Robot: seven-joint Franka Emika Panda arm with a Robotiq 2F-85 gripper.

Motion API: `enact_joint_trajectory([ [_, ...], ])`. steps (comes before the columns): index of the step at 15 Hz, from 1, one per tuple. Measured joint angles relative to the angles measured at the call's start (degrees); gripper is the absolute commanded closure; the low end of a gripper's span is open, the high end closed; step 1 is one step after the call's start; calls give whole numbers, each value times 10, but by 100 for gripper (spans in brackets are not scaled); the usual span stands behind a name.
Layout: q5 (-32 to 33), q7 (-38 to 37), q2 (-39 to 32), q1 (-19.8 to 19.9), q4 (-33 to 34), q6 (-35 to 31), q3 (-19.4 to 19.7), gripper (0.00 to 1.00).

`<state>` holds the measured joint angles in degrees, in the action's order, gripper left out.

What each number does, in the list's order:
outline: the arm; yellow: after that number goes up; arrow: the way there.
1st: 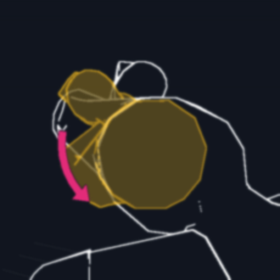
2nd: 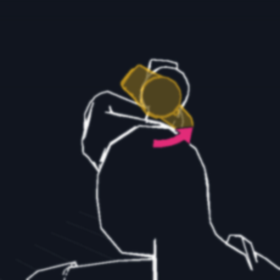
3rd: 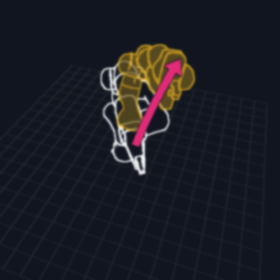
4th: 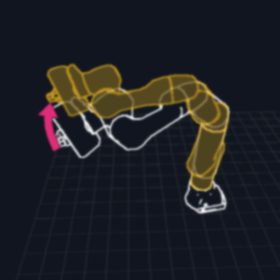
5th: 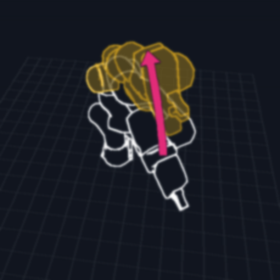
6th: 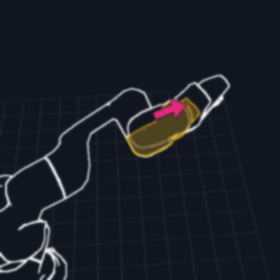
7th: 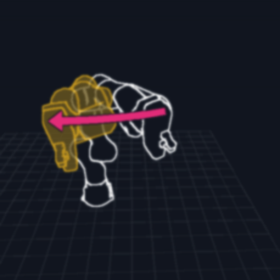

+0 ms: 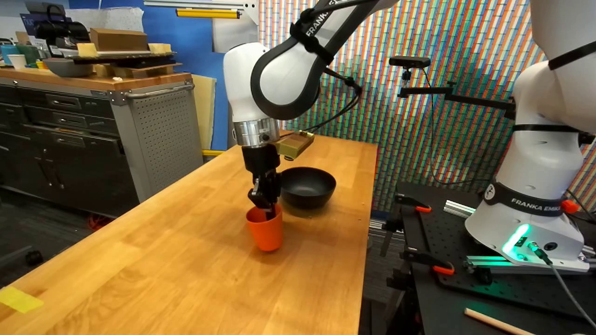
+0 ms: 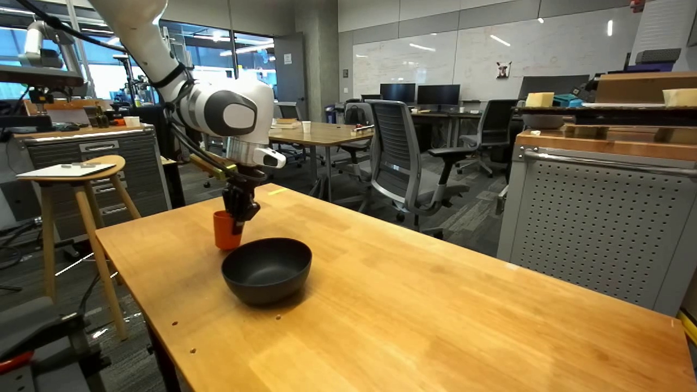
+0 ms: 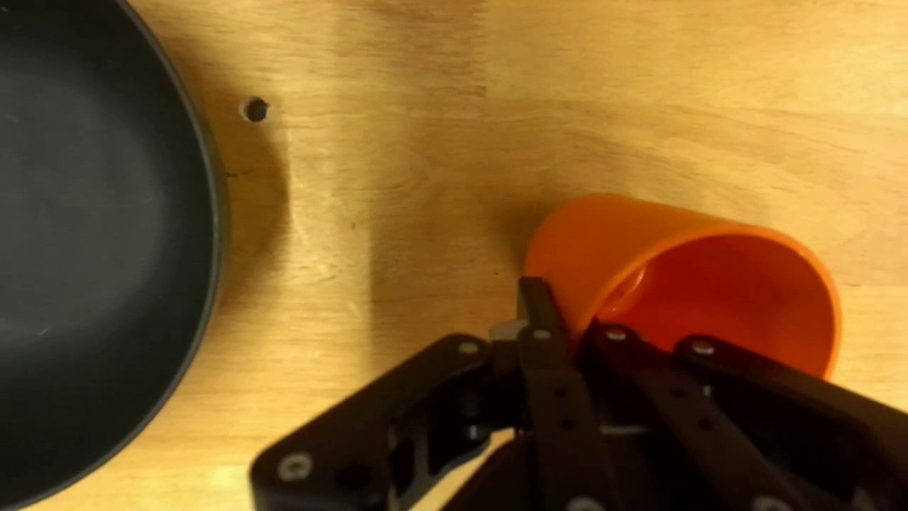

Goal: Put the cup in the bowl

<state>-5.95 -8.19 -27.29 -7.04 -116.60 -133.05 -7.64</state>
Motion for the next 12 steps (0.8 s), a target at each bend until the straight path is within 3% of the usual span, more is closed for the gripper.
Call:
enact_joint_trajectory([
  [6, 16, -22, 68, 0, -7, 1, 28, 95],
  [12, 98, -147, 210, 15, -88, 6, 99, 95],
])
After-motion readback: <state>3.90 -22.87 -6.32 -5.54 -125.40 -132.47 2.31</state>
